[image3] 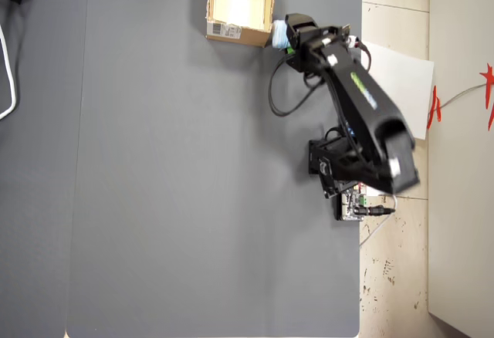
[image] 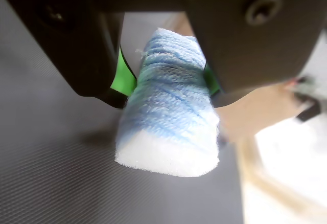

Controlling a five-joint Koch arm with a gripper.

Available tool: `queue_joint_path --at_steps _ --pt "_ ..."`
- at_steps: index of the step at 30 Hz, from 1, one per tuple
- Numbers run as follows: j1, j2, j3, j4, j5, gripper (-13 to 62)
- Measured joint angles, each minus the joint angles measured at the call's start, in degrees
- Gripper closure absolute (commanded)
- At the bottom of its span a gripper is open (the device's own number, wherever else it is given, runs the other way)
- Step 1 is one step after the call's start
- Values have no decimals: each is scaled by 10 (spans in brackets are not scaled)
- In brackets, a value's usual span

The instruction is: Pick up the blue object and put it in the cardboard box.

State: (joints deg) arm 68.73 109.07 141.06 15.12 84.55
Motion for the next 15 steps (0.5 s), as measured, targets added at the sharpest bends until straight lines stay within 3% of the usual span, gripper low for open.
queue_joint_path --at_steps 8,15 --pt "-15 87 73 -128 33 311" --pt "-52 91 72 -208 34 311"
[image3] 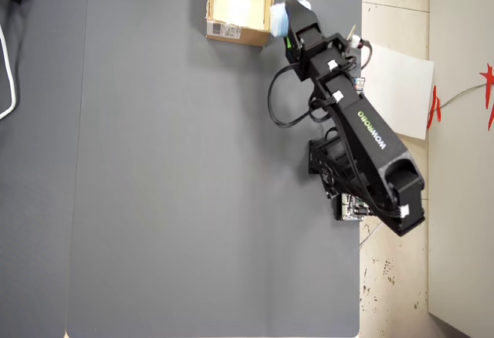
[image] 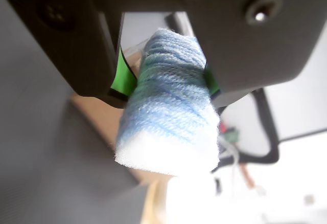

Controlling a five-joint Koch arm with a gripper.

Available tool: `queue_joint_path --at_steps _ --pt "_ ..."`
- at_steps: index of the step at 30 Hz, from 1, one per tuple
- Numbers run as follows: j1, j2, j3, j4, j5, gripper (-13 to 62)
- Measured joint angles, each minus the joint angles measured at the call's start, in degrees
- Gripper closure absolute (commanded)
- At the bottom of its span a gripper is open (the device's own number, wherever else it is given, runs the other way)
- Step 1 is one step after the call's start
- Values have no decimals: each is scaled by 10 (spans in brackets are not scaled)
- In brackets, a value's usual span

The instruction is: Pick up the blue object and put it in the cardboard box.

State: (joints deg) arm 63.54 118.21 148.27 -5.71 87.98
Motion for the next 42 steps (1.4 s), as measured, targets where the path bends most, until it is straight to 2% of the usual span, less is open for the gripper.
queue_joint_path --at_steps 7,12,15,22,24,28,31,36,42 --pt "-57 -4 -54 -43 1 310" --pt "-127 -84 -122 -47 1 310" --pt "-162 -96 -128 -43 1 309" --pt "-170 -158 -182 -37 2 301" --pt "-165 -175 -190 -36 2 254" --pt "-151 -180 -190 -26 2 248" --pt "-135 -179 -192 2 2 202" --pt "-118 -180 -192 33 2 179" --pt "-120 -171 -192 33 13 179"
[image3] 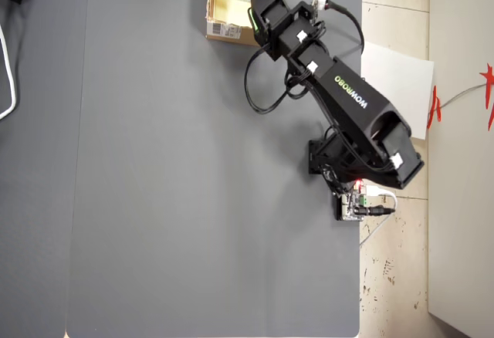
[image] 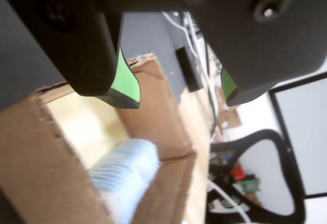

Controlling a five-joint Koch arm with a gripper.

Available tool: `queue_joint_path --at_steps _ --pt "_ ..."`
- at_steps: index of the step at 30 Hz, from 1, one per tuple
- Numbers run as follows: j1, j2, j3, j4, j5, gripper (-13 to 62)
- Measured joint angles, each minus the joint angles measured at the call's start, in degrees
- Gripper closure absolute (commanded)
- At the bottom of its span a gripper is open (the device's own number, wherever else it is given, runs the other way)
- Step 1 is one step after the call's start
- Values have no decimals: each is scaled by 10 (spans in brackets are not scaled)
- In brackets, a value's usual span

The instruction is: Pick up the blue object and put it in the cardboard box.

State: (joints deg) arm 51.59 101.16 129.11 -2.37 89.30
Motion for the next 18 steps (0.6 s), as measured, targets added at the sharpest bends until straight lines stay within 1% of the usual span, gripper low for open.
queue_joint_path --at_steps 6,9,15,17,18 --pt "-37 48 2 1 0 179" --pt "-65 79 27 0 0 179" --pt "-152 184 139 0 1 179" --pt "-203 232 191 0 1 179" --pt "-207 236 196 -1 1 179"
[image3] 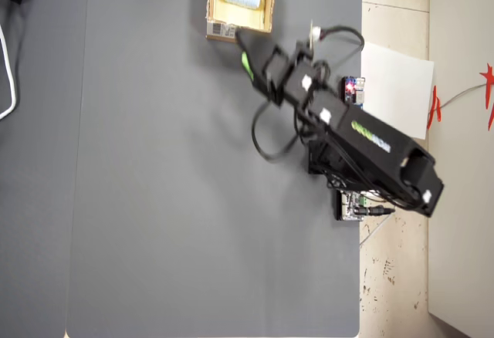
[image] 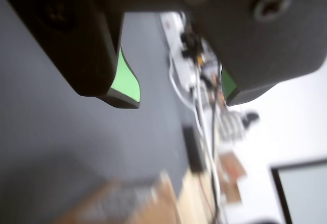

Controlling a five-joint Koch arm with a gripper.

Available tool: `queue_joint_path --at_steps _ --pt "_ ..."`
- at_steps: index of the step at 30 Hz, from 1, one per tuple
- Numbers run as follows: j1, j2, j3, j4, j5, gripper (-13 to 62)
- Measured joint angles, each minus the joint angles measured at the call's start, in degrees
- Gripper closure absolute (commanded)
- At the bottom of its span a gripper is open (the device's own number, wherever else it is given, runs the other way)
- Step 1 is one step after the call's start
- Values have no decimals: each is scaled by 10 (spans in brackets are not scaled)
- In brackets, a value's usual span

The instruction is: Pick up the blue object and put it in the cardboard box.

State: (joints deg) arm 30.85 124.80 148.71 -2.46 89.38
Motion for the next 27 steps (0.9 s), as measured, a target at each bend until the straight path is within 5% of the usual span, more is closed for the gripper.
queue_joint_path --at_steps 11,27 --pt "-208 59 176 -30 12 169" --pt "-278 59 276 -42 14 157"
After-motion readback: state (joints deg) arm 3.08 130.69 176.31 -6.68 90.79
